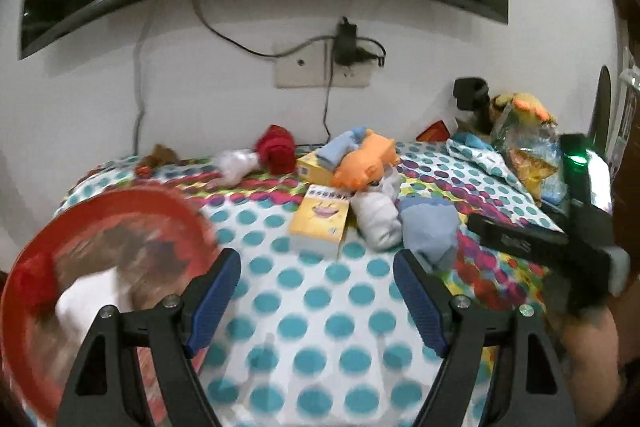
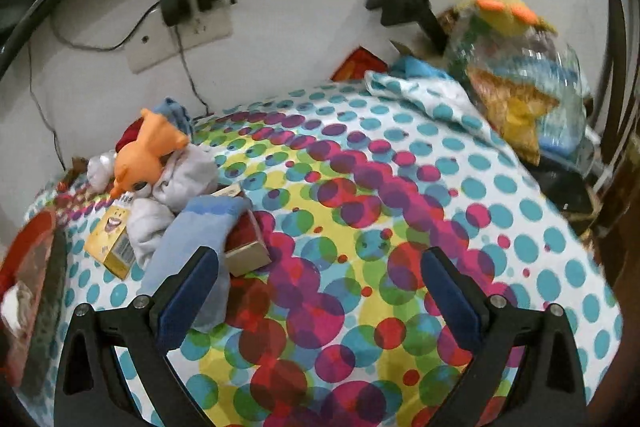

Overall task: Organize objects
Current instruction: 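Move the left gripper toward the yellow medicine box, then close the left gripper on the yellow medicine box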

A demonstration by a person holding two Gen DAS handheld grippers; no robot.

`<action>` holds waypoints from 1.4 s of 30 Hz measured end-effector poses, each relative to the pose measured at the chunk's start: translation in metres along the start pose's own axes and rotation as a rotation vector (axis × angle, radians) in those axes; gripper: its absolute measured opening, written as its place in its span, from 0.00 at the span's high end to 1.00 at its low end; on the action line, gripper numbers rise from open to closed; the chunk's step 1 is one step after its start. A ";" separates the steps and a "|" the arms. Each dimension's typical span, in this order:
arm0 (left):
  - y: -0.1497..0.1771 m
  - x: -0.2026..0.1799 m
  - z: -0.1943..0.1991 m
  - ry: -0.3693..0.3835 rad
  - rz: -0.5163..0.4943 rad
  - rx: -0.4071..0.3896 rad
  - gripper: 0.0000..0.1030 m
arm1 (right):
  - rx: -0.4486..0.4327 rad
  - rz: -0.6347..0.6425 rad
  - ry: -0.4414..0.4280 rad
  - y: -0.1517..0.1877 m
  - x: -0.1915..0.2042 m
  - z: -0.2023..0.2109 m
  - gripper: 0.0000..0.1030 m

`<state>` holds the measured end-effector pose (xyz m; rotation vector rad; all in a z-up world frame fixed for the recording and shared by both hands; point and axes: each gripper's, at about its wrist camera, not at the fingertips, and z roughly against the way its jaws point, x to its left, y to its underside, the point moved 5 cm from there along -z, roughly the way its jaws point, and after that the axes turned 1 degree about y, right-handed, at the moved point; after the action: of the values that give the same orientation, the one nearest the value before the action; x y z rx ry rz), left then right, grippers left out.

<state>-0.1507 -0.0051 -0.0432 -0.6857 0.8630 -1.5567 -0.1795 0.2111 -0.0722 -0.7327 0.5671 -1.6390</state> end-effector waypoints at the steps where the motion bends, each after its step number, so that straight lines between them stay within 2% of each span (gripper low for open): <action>1: -0.004 -0.003 -0.012 0.010 -0.010 0.014 0.21 | 0.007 -0.019 -0.014 0.000 -0.003 -0.002 0.02; 3: -0.009 -0.005 -0.036 0.024 -0.017 0.046 0.21 | 0.014 -0.052 -0.026 0.000 -0.008 -0.003 0.02; 5: -0.011 -0.006 -0.058 -0.023 -0.059 0.083 0.21 | 0.015 -0.073 -0.034 0.001 -0.011 -0.003 0.02; 9: -0.009 -0.016 -0.085 -0.051 -0.150 0.129 0.21 | 0.021 -0.073 -0.053 0.001 -0.010 -0.004 0.02; 11: -0.008 -0.016 -0.092 -0.045 -0.141 0.146 0.21 | 0.021 -0.074 -0.052 0.001 -0.010 -0.004 0.02; 19: -0.015 -0.008 -0.127 -0.095 -0.105 0.205 0.21 | 0.025 -0.075 -0.056 0.001 -0.010 -0.003 0.02; 29: -0.016 -0.003 -0.144 -0.104 -0.107 0.239 0.22 | 0.030 -0.067 -0.050 0.000 -0.009 -0.005 0.02; 33: -0.012 -0.003 -0.148 -0.102 -0.111 0.257 0.40 | 0.033 -0.057 -0.045 0.000 -0.008 -0.006 0.02; 42: -0.011 -0.002 -0.147 -0.114 -0.099 0.262 0.43 | 0.035 -0.056 -0.045 0.000 -0.007 -0.006 0.02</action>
<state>-0.2764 0.0194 -0.1155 -0.6266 0.5348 -1.6658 -0.1825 0.2180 -0.0774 -0.7638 0.4888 -1.6758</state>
